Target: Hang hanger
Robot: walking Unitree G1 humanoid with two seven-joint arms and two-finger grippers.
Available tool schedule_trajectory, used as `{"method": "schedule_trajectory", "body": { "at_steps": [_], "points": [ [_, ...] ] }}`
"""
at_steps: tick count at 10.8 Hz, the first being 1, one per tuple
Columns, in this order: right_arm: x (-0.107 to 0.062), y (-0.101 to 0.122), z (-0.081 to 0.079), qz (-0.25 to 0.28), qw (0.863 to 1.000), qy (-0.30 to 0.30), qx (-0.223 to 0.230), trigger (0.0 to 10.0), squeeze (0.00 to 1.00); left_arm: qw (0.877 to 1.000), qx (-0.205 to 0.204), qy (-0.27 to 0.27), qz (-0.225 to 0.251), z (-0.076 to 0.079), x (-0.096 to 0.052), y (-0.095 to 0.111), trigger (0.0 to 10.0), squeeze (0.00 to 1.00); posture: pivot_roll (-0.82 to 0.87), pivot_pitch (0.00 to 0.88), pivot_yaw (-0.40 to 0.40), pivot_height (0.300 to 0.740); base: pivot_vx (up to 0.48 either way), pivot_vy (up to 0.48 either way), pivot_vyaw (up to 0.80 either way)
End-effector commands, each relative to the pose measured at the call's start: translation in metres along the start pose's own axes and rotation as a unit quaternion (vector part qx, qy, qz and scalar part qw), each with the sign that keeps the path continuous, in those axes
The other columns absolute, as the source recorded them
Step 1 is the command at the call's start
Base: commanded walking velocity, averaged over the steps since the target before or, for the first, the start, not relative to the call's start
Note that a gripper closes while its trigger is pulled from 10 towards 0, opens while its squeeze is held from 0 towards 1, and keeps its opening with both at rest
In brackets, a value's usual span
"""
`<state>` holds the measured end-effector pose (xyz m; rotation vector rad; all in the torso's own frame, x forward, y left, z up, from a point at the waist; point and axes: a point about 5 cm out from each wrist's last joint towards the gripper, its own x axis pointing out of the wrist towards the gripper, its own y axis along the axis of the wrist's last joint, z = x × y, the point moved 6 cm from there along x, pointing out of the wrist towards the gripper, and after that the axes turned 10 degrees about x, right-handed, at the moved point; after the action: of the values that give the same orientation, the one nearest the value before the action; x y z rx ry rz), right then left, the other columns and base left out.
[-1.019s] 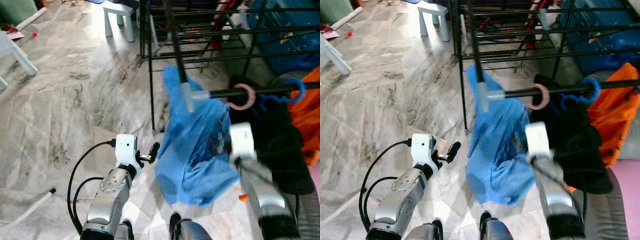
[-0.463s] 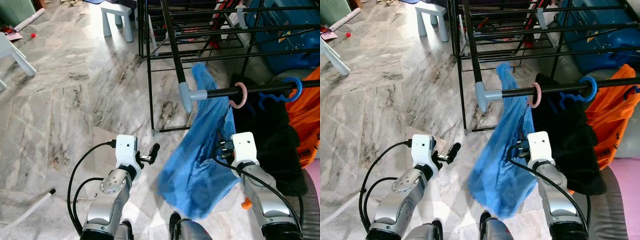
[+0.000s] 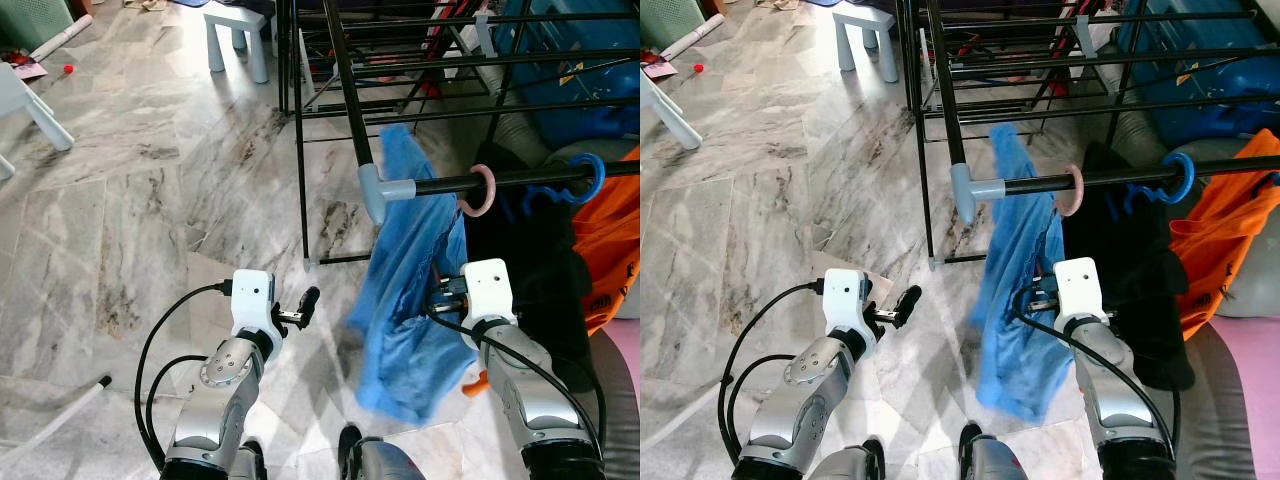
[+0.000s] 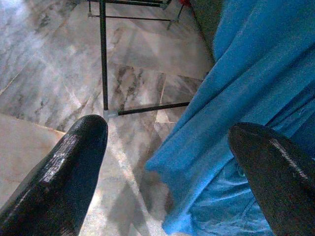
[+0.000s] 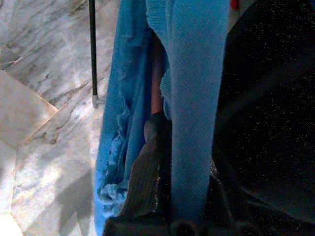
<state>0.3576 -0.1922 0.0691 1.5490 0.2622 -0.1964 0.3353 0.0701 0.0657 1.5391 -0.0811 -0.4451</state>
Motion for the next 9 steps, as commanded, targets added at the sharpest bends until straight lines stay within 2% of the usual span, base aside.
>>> {"method": "schedule_trajectory", "body": {
  "at_steps": [1,3,4,6,7,9],
  "points": [
    [-0.001,-0.001,0.005,0.000,1.000,-0.007,0.001,0.0,0.00,1.000,-0.003,-0.001,-0.018,0.004,-0.002,-0.010,10.0,0.00,-0.09,0.244,-0.024,0.740,0.000,0.000,0.00],
    [-0.002,0.001,0.006,0.006,1.000,-0.010,-0.001,0.0,0.00,1.000,0.002,0.001,-0.020,0.004,-0.002,-0.011,10.0,0.00,-0.09,0.238,-0.023,0.740,0.000,0.000,0.00],
    [-0.003,0.002,0.005,0.011,1.000,-0.010,-0.001,0.0,0.00,1.000,0.019,0.012,-0.019,0.001,-0.002,-0.011,10.0,0.00,-0.09,0.237,-0.024,0.740,0.000,0.000,0.00],
    [-0.010,0.024,0.002,0.076,0.997,-0.026,-0.004,0.0,0.00,0.999,0.028,0.017,-0.013,0.002,-0.002,-0.009,10.0,0.00,-0.08,0.230,-0.028,0.740,0.000,0.000,0.00],
    [-0.021,0.042,-0.002,0.131,0.991,-0.033,0.001,0.0,0.00,0.999,0.030,0.016,-0.015,0.003,-0.003,-0.011,10.0,0.00,-0.08,0.222,-0.028,0.740,0.000,0.000,0.00],
    [-0.033,0.050,-0.002,0.161,0.986,-0.041,-0.002,0.0,0.00,0.999,0.031,0.019,-0.018,0.003,-0.003,-0.013,10.0,0.00,-0.08,0.217,-0.027,0.740,0.000,0.000,0.00]
  ]
}}
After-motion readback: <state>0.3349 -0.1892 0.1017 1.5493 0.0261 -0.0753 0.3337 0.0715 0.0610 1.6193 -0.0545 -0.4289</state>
